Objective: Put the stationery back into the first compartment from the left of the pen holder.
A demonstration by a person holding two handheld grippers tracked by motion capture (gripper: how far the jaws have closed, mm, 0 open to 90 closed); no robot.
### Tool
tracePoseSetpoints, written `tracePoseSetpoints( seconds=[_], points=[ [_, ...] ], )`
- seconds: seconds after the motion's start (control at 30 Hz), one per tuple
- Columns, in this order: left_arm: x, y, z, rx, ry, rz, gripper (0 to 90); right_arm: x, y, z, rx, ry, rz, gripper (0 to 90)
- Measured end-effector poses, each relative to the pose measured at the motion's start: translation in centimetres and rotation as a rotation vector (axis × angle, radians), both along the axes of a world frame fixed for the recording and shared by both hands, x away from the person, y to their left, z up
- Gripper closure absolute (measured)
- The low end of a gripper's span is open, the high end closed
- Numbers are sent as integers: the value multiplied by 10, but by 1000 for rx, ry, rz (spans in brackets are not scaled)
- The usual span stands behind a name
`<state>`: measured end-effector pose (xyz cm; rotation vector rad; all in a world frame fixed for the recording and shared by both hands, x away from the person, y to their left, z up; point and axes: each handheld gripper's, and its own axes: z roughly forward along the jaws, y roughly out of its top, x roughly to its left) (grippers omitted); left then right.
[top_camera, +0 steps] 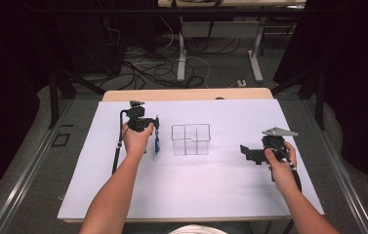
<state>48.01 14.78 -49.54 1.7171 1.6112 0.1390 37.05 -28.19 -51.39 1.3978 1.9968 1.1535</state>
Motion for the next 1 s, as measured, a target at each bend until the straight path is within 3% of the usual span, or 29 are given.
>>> tracePoseSetpoints(
  seconds=[0.5,1.0],
  points=[
    [-13,2,24,-66,-162,33,804,0,0,0,0,2,-4,0],
    [-26,-5,57,-81,-257,-5,804,1,-1,-1,9,7,-5,0]
  ],
)
